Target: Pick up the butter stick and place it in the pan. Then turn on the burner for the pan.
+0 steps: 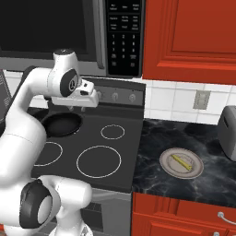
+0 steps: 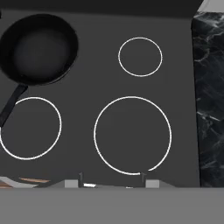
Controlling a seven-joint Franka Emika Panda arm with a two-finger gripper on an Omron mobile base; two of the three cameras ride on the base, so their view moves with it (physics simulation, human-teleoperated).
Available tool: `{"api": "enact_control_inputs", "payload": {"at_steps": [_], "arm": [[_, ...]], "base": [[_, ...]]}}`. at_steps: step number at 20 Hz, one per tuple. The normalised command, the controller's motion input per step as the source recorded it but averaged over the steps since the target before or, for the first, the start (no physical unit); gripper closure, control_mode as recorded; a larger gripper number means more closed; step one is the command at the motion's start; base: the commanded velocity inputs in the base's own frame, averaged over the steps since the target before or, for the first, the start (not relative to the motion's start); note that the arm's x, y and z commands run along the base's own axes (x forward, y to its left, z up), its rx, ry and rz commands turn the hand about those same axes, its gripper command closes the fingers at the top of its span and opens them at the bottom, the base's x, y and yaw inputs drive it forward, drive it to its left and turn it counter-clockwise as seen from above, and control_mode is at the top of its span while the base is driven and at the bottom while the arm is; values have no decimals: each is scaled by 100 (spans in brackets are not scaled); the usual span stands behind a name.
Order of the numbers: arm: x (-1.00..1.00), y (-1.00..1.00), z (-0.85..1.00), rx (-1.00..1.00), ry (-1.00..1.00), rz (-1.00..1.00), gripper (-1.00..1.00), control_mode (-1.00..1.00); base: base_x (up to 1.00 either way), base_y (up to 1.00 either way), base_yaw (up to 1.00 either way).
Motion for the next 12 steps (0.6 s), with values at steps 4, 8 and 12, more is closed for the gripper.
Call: {"api": "enact_control_inputs", "payload": {"at_steps": [4,8,12], "arm": [[0,-23,0,0,0,0,-100,-100],[0,-47,0,0,6,0,-100,-100],[0,-58,0,0,6,1,-100,-100]], "base": [[0,0,0],[0,0,0],[0,0,0]]}}
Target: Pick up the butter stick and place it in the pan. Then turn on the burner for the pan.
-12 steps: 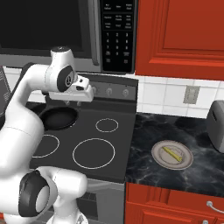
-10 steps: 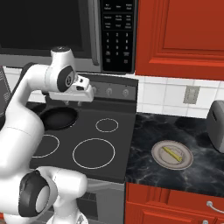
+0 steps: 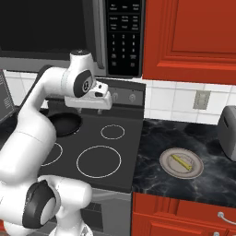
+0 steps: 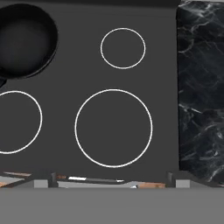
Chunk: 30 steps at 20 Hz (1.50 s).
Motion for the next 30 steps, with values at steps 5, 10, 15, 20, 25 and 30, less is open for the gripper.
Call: {"api": "enact_control_inputs", "payload": {"at_steps": [5,10,15,20,25,30], "arm": [[0,-60,-10,0,6,3,-100,-100],[0,-53,-16,0,6,2,-100,-100],[0,-50,-16,0,4,2,-100,-100],[0,-50,-18,0,4,3,-100,-100],[0,-51,-15,0,4,4,-100,-100],[0,-49,-17,0,2,4,-100,-100]], "base": [[0,0,0],[0,0,0],[0,0,0],[0,0,0],[0,0,0],[0,0,0]]}}
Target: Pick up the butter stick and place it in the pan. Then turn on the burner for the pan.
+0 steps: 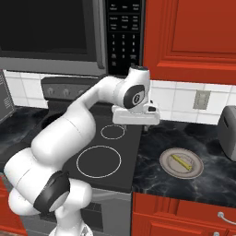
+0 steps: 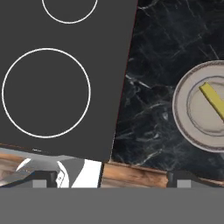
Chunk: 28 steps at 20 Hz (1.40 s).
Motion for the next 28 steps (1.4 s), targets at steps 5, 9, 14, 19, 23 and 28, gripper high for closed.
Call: {"api": "enact_control_inputs", "payload": {"at_steps": [5,9,14,19,23,28], "arm": [[0,-50,-22,0,1,5,-100,-100],[0,-42,-32,0,0,5,-100,-100],[0,-39,-31,0,0,4,-100,-100],[7,-28,-24,-2,2,3,-100,-100],[3,-31,-27,0,0,2,-100,-100],[0,-32,-28,0,0,4,-100,-100]], "base": [[0,0,0],[0,0,0],[0,0,0],[0,0,0],[0,0,0],[0,0,0]]}}
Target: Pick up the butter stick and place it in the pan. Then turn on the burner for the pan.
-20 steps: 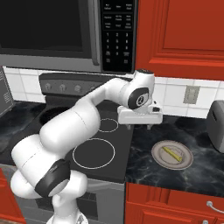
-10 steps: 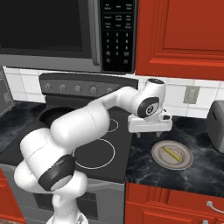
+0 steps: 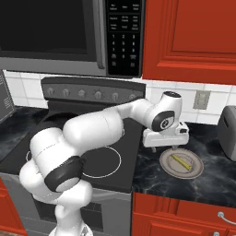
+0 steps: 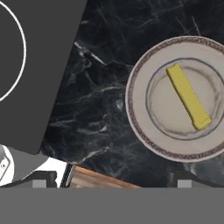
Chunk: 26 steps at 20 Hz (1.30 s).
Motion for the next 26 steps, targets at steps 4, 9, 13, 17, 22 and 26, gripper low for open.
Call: {"api": "enact_control_inputs", "payload": {"at_steps": [4,9,13,17,22,26], "arm": [[0,-31,-32,0,0,6,-100,-100],[19,-24,-23,0,0,3,-100,-100],[34,-12,-22,0,3,0,-100,-100],[37,-14,-19,0,4,0,-100,-100],[33,-21,-15,0,5,0,-100,-100],[22,-16,-4,0,9,0,-100,-100]], "base": [[0,0,0],[0,0,0],[0,0,0],[0,0,0],[0,0,0],[0,0,0]]}}
